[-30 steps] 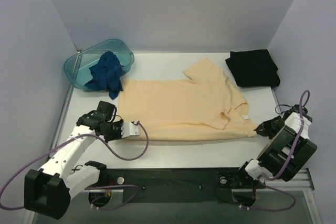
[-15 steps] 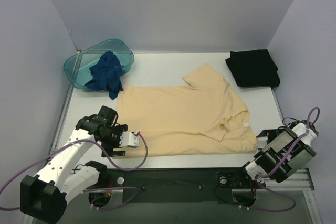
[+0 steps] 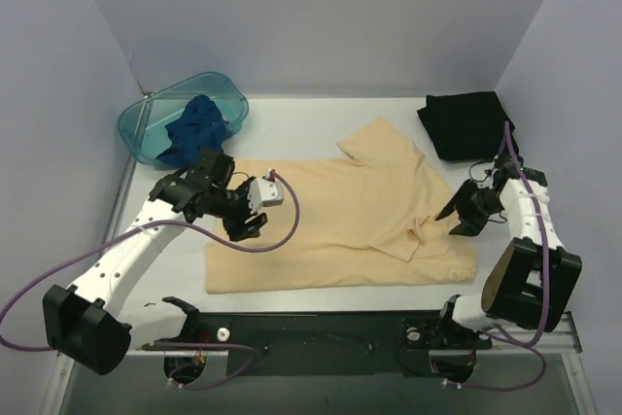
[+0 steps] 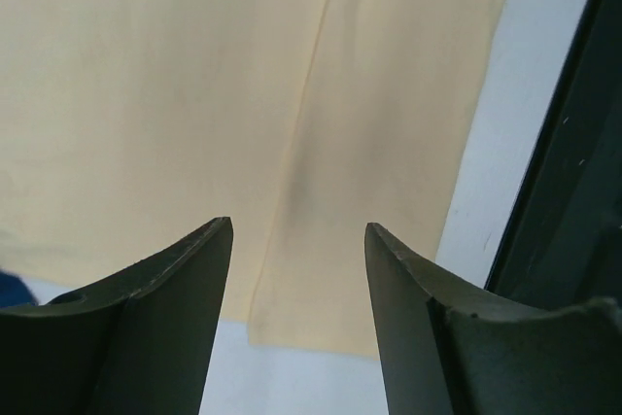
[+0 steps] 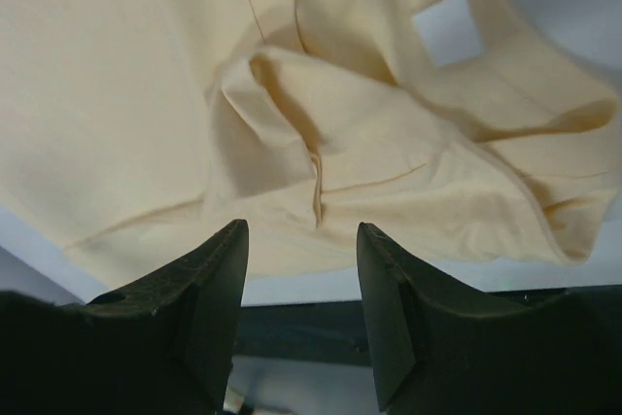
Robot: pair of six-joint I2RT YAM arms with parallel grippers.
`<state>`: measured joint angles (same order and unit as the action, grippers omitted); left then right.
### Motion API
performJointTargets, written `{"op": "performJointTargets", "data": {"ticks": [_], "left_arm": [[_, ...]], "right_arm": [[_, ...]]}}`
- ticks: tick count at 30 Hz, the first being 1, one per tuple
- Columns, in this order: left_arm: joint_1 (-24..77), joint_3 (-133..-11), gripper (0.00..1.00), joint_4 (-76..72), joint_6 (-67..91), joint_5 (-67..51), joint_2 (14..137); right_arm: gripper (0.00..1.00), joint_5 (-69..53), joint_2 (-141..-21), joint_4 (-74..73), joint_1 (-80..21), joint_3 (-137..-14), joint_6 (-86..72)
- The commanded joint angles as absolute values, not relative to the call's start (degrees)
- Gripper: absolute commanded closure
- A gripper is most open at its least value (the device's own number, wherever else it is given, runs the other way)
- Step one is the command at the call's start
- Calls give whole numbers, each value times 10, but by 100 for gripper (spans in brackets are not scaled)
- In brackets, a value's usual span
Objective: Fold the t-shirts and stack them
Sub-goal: Fold the flattened tshirt in 1/3 of the way
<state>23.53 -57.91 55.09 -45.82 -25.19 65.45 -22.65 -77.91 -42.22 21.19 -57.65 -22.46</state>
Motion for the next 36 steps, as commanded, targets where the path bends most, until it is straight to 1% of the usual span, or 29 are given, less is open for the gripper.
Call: {"op": "performJointTargets", "data": {"ticks": [1,2,3,4,5,6,8,12,17,19,21,28,32,34,36], "left_arm": [[301,-646,34,471,-345,-379,721],[314,-662,34,468,-348,-363,747],[353,-671,34,457,-351,-351,759],[377,-689,37,450,-356,-313,786],[421,-698,39,440,-359,-293,803],[441,-721,43,437,-368,-265,832],[519,-756,45,425,-380,-242,881],[591,-827,48,410,-405,-254,974],[627,-894,47,338,-374,-258,1069],[643,-908,44,314,-384,-256,1093],[659,-921,43,297,-395,-255,1115],[687,-939,42,209,-393,-235,1177],[693,-950,40,151,-378,-196,1212],[693,-961,40,133,-377,-175,1229],[693,-969,42,117,-378,-150,1241]], "right_arm": [[55,-273,-827,-491,162,-527,-191],[55,-264,-831,-471,155,-511,-199],[54,-265,-839,-458,155,-500,-204],[54,-270,-852,-430,155,-488,-218],[55,-277,-859,-409,154,-487,-223],[55,-298,-868,-397,152,-490,-233],[55,-310,-881,-373,149,-498,-249],[59,-303,-911,-350,149,-501,-262],[59,-301,-927,-316,149,-496,-286],[59,-322,-935,-296,148,-492,-303],[59,-328,-936,-279,147,-488,-322],[61,-336,-938,-251,146,-476,-351],[65,-341,-936,-239,145,-466,-358],[69,-345,-937,-239,145,-468,-359],[75,-345,-938,-239,145,-468,-359]]}}
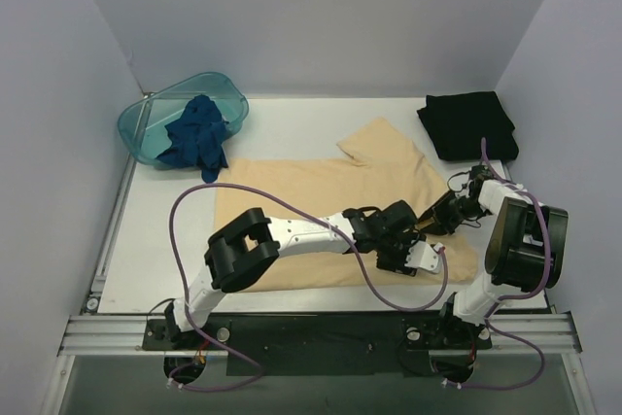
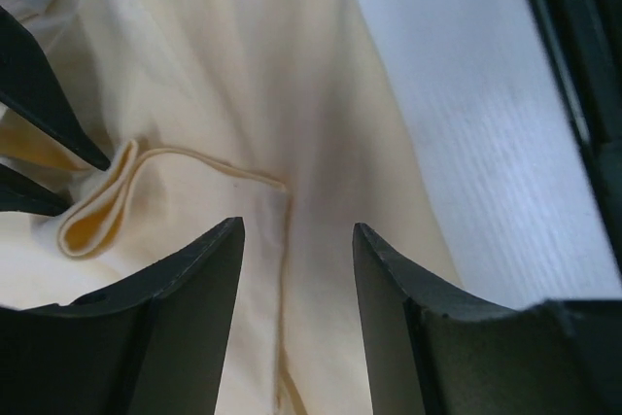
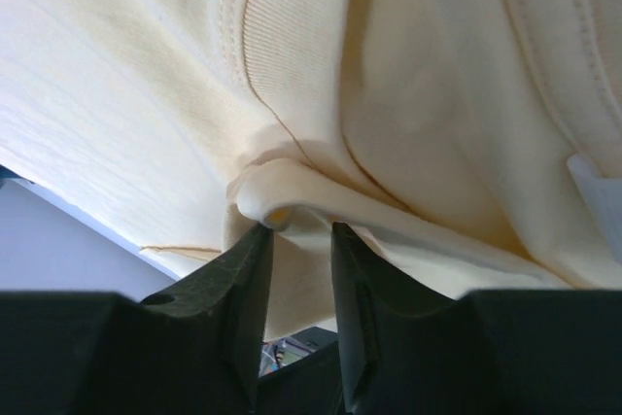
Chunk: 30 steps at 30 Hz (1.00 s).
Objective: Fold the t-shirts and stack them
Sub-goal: Fold the flattened tshirt in 1/3 of the way
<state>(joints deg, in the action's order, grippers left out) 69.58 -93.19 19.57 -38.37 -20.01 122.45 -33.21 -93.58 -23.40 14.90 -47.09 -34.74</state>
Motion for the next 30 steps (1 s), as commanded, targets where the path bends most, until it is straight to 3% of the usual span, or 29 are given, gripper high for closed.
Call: {"op": "performJointTargets", "data": {"ticks": [1,5,17,19,20,22,30], "left_arm": [[693,-970,43,111,-375,-144,1248],[693,-973,46,111,-380,-138,1259],[700,-970,60,127,-396,-144,1285],[700,-978,71,130,-390,-142,1287],[700,-980,86,132,-384,-140,1286],[700,-990,100,139,-371,-138,1284],[672,-1057,100,225,-294,-194,1264]], "right_arm": [[82,-346,-938,-239,145,-468,-357],[100,-347,-944,-239,146,-474,-353],[100,-348,-938,-253,169,-497,-338],[100,-345,-936,-255,169,-497,-333],[100,-345,-933,-256,169,-497,-331],[100,-339,-931,-257,169,-497,-329],[100,-314,-925,-284,170,-522,-304]]}}
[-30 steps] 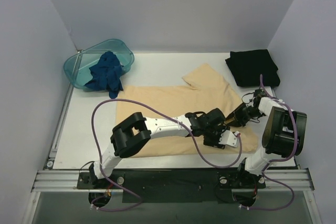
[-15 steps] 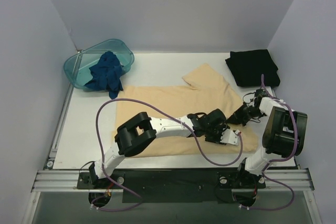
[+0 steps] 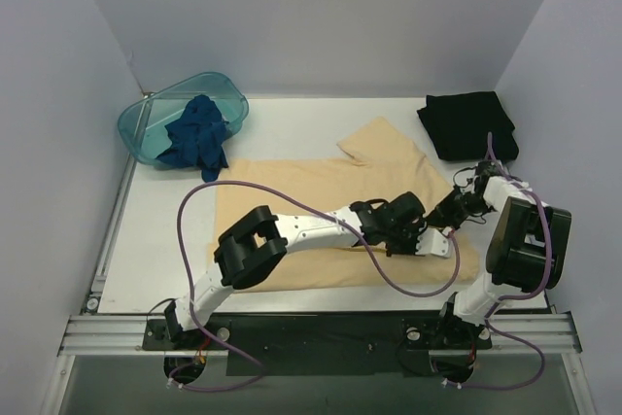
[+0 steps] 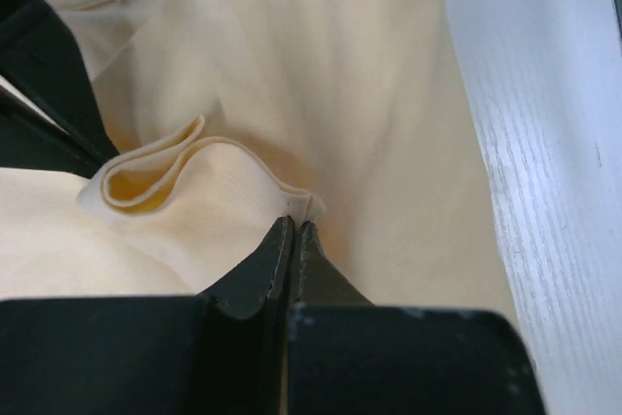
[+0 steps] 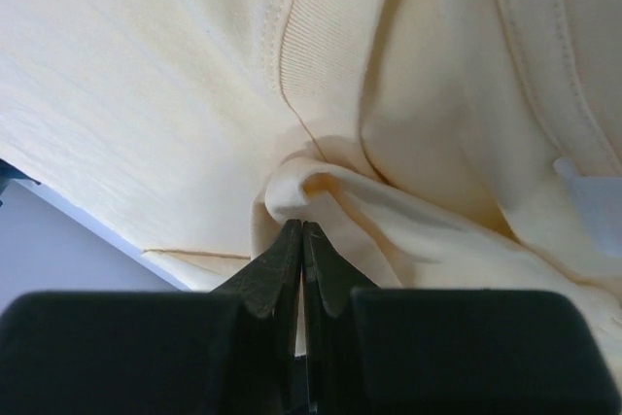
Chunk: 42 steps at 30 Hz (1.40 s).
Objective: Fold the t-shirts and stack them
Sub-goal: Fold the flattened tshirt in 1/3 of the way
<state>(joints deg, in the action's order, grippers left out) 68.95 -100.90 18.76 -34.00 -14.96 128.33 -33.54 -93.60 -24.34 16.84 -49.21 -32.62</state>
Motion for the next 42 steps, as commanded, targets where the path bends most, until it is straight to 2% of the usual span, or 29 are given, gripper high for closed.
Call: {"op": "performJointTargets", "data": {"ticks": [1,5,7,8,11,17,20,24,30,35,38,39,42], "left_arm": [[664,-1064,100,228,-289,-206,1264],[636,-1070,100,242,-266,-231,1254],[624,-1071,100,255,-267,-249,1252],[621,-1067,100,253,-265,-248,1252],[605,-1056,100,238,-233,-248,1252],[555,-1060,100,201,-123,-230,1261],[534,-1089,100,216,-83,-194,1277],[519,-1079,100,235,-7,-181,1288],[507,-1051,100,219,60,-184,1294],[505,-1037,100,210,59,-185,1298],[500,-1029,89,206,68,-167,1301],[494,-1032,80,213,71,-143,1301],[479,-1041,76,242,89,-84,1296]], "right_arm": [[100,-307,-924,-294,170,-533,-298],[100,-270,-906,-335,170,-558,-270],[87,-250,-892,-352,170,-564,-257],[76,-237,-884,-363,170,-565,-254],[62,-231,-868,-374,171,-552,-248],[57,-245,-819,-373,164,-498,-257],[57,-247,-810,-374,161,-485,-252],[63,-234,-790,-388,150,-491,-229],[88,-231,-804,-396,94,-511,-206],[95,-192,-868,-378,43,-545,-228],[96,-148,-881,-379,45,-562,-253],[96,-121,-877,-381,46,-566,-259],[95,-62,-857,-384,52,-568,-260]]}}
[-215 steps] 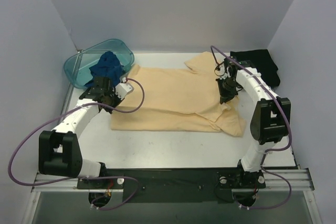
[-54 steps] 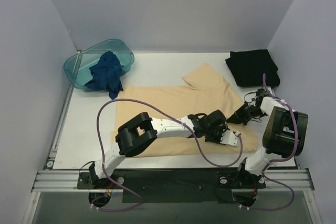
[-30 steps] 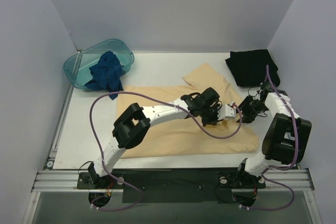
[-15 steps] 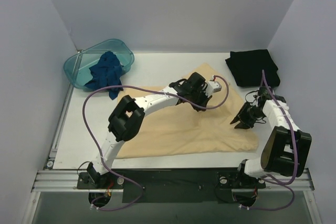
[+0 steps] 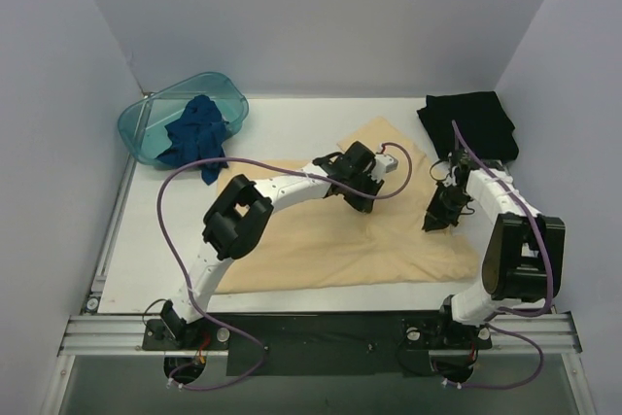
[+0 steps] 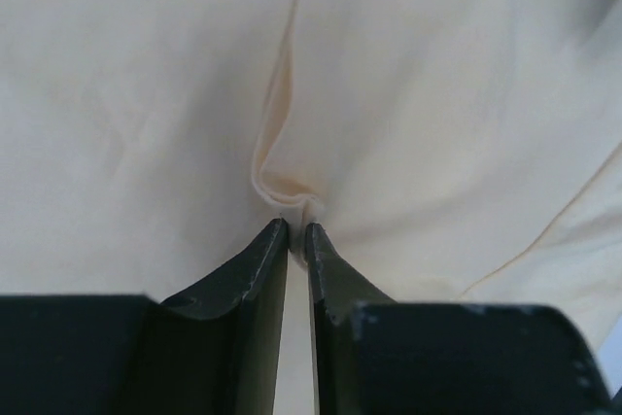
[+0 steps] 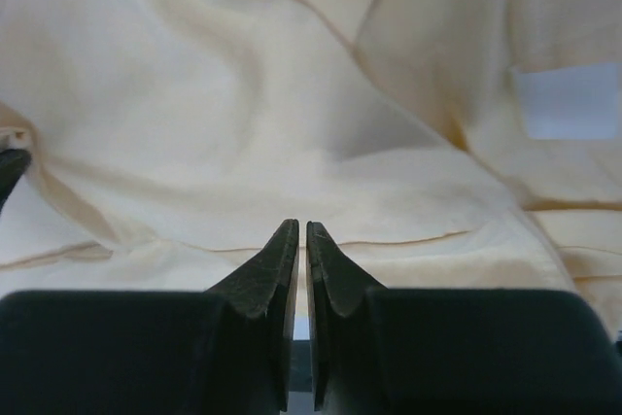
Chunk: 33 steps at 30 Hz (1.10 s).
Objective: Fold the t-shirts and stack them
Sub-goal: Fold the flattened tshirt in 1/3 of the way
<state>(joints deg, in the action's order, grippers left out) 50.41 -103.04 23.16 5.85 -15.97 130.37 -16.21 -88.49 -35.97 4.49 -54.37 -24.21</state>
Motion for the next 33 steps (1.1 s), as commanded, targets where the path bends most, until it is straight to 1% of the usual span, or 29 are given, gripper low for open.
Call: {"op": "performJointTargets", "data": {"ticks": [1,2,3,5,7,11,13,15,16,17,18,19,20,21,23,24,25,26,27,28,29,32,33], "left_arm": [[469,-1041,70,242,92,-64,1291],[464,-1038,68,236,93,-62,1280],[456,-1034,63,232,92,-71,1272],[447,-1031,57,228,81,-101,1252],[444,-1025,53,237,63,-117,1236],[441,-1008,53,270,25,-149,1190],[440,-986,54,300,-22,-171,1135],[439,-930,54,316,-81,-197,1063],[440,-879,55,327,-103,-218,1040],[439,-855,55,336,-162,-235,988],[436,-805,55,370,-201,-257,964],[435,-783,55,420,-263,-264,916],[429,-733,55,444,-302,-264,896],[425,-709,55,492,-360,-259,852],[414,-626,53,537,-435,-218,790],[405,-574,47,544,-472,-177,767],[403,-550,42,548,-482,-157,727],[398,-500,41,548,-510,-121,712],[397,-456,38,547,-520,-106,683],[396,-439,37,545,-530,-88,663],[396,-406,36,539,-532,-78,654],[399,-355,35,506,-515,-48,639],[400,-337,34,479,-513,-22,641]], "right_arm": [[97,-51,-853,-387,63,-564,-261],[100,-49,-848,-386,70,-561,-261],[100,-55,-845,-388,89,-551,-263],[100,-69,-829,-388,118,-532,-265],[100,-72,-802,-388,139,-511,-267],[100,-76,-750,-386,152,-471,-276],[100,-112,-740,-369,165,-444,-290],[100,-156,-742,-354,188,-423,-306],[100,-166,-741,-346,190,-415,-312],[100,-166,-737,-342,190,-410,-315],[100,-174,-734,-331,191,-401,-322],[100,-178,-730,-327,192,-396,-325],[100,-184,-729,-322,192,-389,-330],[100,-197,-731,-316,197,-383,-332],[100,-222,-741,-304,215,-364,-336],[100,-231,-746,-296,222,-358,-342],[100,-243,-756,-294,244,-348,-342],[100,-246,-760,-289,252,-343,-342],[100,-256,-766,-283,271,-331,-342],[100,-255,-769,-282,282,-326,-344],[100,-251,-774,-281,295,-318,-345],[100,-241,-793,-290,310,-318,-336],[100,-223,-808,-315,315,-331,-326]]}}
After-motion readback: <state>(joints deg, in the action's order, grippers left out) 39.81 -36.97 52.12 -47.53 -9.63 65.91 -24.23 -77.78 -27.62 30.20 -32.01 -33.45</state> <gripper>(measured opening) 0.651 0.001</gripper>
